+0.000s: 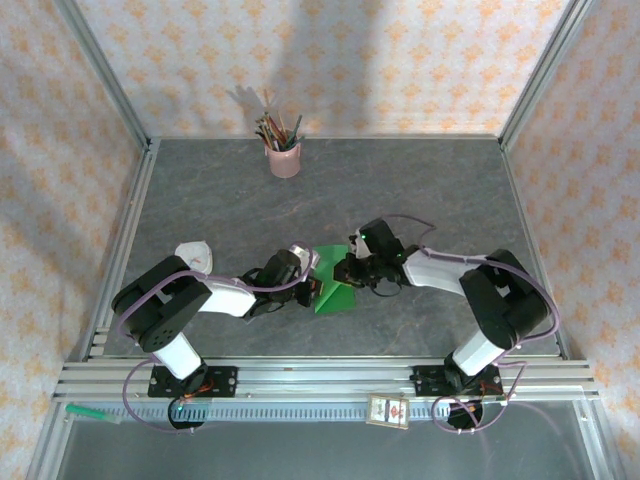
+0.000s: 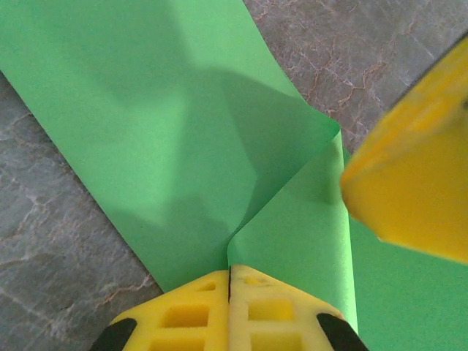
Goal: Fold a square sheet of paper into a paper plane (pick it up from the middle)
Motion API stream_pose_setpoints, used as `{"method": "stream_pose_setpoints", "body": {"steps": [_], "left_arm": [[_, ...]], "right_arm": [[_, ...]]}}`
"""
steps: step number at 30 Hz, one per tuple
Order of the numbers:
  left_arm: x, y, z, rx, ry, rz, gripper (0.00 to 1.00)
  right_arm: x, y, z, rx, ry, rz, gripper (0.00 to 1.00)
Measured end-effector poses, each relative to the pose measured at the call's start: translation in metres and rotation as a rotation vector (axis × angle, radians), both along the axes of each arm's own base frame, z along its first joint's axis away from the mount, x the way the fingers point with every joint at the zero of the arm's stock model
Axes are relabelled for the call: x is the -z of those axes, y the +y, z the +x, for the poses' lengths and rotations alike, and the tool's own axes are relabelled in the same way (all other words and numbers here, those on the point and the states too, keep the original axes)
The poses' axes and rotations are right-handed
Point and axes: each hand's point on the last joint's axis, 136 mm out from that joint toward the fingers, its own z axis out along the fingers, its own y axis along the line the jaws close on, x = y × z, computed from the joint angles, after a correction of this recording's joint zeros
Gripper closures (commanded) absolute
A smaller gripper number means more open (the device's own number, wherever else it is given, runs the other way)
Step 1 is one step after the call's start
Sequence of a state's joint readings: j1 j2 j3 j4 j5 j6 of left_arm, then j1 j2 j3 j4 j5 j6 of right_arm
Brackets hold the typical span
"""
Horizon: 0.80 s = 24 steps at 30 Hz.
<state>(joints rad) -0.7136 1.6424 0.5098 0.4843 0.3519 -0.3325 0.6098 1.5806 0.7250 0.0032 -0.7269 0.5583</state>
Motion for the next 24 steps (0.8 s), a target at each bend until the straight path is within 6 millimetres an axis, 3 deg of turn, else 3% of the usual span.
{"method": "stream_pose_setpoints", "body": {"steps": [4, 10, 24], "left_arm": [[0.0, 0.0, 0.0, 0.0, 0.0, 0.0, 1.0], [0.0, 0.0, 0.0, 0.0, 0.0, 0.0, 1.0], [0.0, 0.0, 0.0, 0.0, 0.0, 0.001, 1.0]], "right_arm": [[-0.006, 0.001, -0.017, -0.011, -0.003, 0.042, 0.88], [-0.006, 0.017, -0.045, -0.043, 0.03, 0.122, 0.91], [-0.012, 0.041, -0.062, -0.039, 0.062, 0.218, 0.93]]}}
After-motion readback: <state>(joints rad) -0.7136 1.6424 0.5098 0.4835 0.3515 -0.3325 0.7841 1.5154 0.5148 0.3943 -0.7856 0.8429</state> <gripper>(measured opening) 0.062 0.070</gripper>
